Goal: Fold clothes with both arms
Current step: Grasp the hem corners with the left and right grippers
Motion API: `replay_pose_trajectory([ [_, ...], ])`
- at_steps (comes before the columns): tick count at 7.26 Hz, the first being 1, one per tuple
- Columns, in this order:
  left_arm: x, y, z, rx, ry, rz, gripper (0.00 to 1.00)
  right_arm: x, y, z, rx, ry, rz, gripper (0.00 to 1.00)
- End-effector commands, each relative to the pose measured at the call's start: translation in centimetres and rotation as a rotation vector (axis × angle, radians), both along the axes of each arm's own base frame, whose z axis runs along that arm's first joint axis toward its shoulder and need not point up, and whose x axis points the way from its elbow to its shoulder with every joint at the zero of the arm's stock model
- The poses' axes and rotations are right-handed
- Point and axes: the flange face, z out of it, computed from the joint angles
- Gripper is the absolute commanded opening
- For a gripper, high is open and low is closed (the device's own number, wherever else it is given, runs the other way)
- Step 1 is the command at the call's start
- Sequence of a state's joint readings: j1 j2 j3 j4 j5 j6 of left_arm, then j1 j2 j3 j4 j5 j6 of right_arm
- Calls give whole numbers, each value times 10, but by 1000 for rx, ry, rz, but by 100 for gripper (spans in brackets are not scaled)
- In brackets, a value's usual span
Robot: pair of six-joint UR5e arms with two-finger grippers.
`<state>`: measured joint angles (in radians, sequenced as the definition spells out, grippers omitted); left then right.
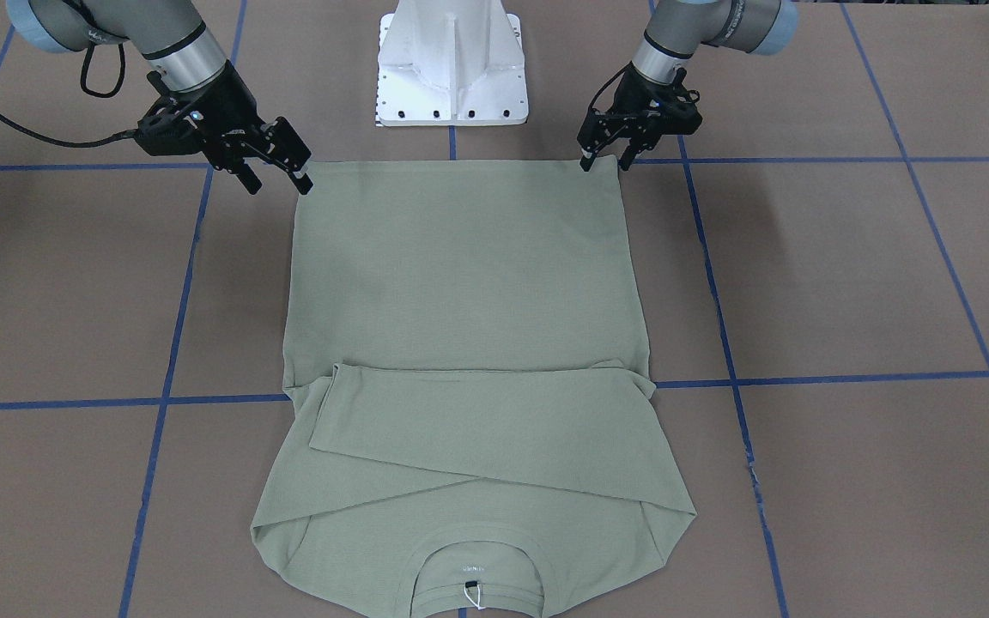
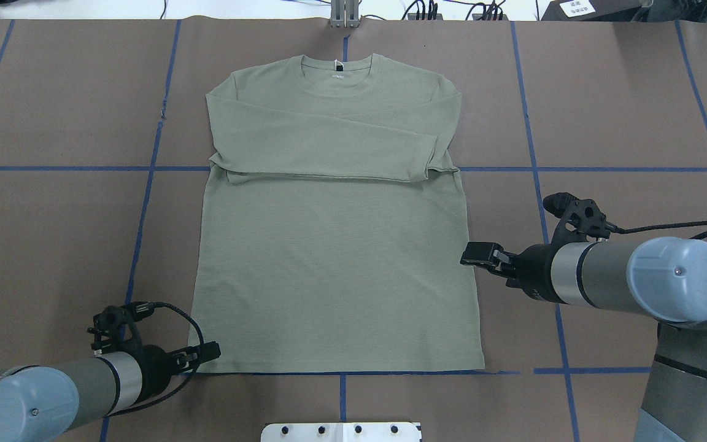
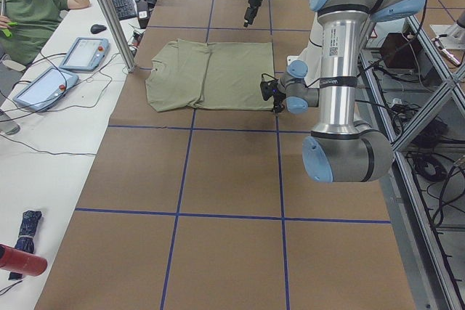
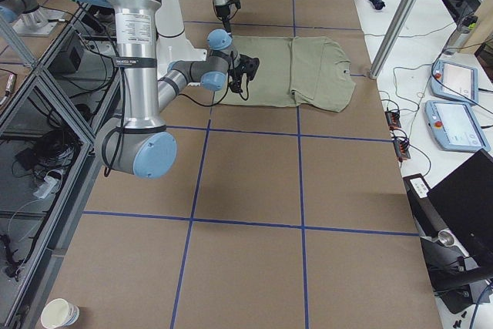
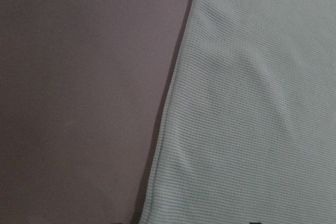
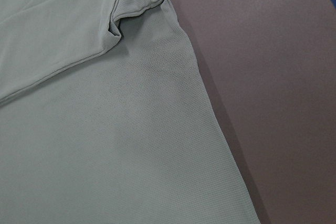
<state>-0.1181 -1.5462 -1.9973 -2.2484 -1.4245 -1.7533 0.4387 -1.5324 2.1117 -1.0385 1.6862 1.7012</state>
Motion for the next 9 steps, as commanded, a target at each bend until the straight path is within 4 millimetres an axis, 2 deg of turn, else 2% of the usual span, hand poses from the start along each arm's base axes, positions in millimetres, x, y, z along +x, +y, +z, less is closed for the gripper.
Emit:
replay_pose_trajectory([
  [1, 2, 5, 0, 0, 0, 11, 60, 0, 0, 0, 0, -1, -1, 100],
  [3, 2, 7, 1, 1, -1, 15, 60, 0, 0, -1, 0, -2, -1, 100],
  [4, 3, 7, 0, 1, -1, 16, 37, 0, 1, -1, 0, -2, -3, 100],
  [5, 1, 8, -3, 2, 4, 19, 3, 2, 2, 4, -5, 7, -4, 100],
  [7, -1, 9, -10, 9, 16, 32, 0, 3, 5, 6, -19, 10, -10, 100],
  [8, -7, 9, -27, 10, 53, 35, 0, -1, 13, 4, -72, 19, 1, 100],
  [9, -13, 12, -43, 0, 85, 64, 0, 2, 29, -12, -172, 27, 27, 100],
])
